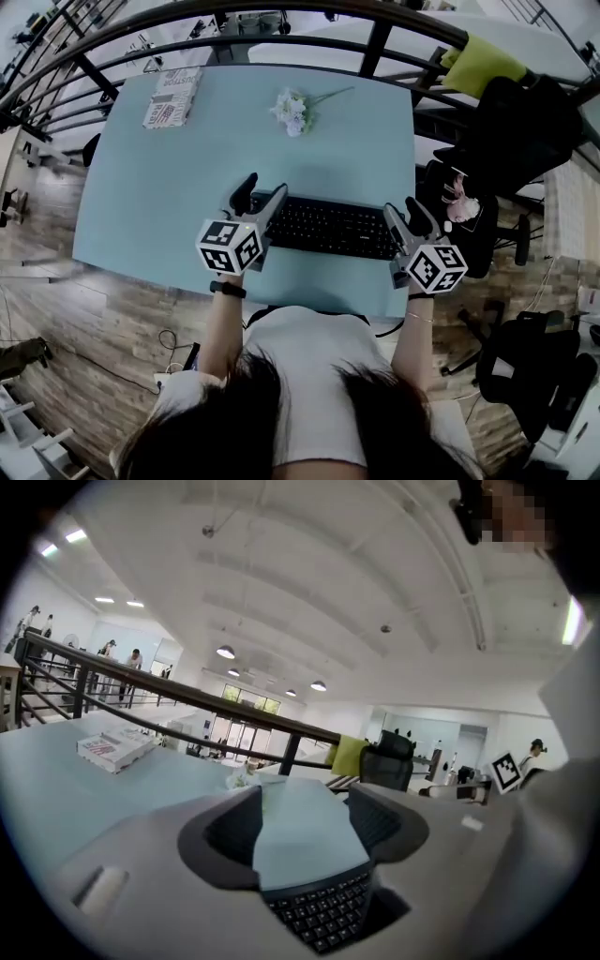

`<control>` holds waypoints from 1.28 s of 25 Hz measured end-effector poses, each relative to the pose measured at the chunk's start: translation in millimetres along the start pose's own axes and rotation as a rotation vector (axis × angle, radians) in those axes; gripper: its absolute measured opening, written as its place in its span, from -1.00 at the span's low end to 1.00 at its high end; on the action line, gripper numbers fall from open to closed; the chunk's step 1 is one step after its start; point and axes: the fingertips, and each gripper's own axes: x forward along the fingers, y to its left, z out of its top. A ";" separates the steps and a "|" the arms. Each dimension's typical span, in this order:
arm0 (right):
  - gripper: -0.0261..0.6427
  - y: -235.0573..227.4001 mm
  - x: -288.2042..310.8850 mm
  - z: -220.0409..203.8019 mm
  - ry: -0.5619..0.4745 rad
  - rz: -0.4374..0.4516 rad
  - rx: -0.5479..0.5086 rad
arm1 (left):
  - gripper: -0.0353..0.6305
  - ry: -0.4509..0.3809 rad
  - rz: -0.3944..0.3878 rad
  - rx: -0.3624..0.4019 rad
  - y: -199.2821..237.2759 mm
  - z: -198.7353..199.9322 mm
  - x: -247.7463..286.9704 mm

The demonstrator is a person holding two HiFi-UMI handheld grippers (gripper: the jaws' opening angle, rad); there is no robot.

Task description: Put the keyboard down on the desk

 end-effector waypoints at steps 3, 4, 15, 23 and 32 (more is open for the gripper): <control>-0.18 12.8 -2.9 20.8 -0.030 0.025 -0.057 | 0.06 -0.030 -0.049 0.038 -22.2 19.6 0.4; -0.22 17.0 -4.3 26.5 -0.040 0.037 -0.071 | 0.03 -0.039 -0.065 0.049 -29.2 24.9 0.1; -0.61 46.9 -24.0 62.8 -0.116 0.109 -0.157 | -0.47 -0.088 -0.229 0.058 -85.7 52.5 -6.4; -0.92 53.4 -22.7 62.0 -0.108 0.150 -0.175 | -0.71 -0.073 -0.240 0.039 -86.5 43.4 -5.0; -0.92 45.8 -22.7 63.7 -0.104 0.136 -0.172 | -0.72 -0.072 -0.241 0.039 -83.7 44.5 -2.6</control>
